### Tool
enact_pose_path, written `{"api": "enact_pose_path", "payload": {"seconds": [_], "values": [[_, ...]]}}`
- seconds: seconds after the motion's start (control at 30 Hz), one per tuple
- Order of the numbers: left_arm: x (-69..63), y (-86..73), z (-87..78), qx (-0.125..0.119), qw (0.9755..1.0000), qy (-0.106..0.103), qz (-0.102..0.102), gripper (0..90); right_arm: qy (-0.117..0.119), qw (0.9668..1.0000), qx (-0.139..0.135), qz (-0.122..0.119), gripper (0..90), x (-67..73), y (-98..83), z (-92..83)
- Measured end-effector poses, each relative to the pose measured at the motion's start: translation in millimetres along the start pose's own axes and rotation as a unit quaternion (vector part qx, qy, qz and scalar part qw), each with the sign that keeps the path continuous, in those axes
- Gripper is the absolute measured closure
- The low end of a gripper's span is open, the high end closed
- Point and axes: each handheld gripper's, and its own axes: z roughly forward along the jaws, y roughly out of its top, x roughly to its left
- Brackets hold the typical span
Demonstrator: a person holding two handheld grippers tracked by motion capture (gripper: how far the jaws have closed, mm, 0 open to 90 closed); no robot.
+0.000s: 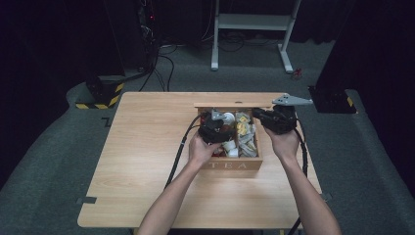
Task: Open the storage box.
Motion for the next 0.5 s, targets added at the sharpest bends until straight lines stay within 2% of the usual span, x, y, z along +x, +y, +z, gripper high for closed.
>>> {"api": "enact_pose_path", "payload": {"seconds": [0.27,0.33,0.5], "values": [[1.0,-3.0,-9.2,-0.010,0.9999,-0.002,0.003,48.2,0.001,1.0000,0.001,-0.002,82.7,1.3,4.0,2.4],[0.8,-4.0,-12.8,-0.012,0.9999,0.004,0.007,48.2,0.001,1.0000,0.001,-0.001,82.7,1.4,4.6,2.5],[0.9,-7.0,-18.1,-0.015,0.9999,-0.003,0.004,48.2,0.001,1.0000,0.002,0.001,82.7,1.2,5.8,2.7]]}}
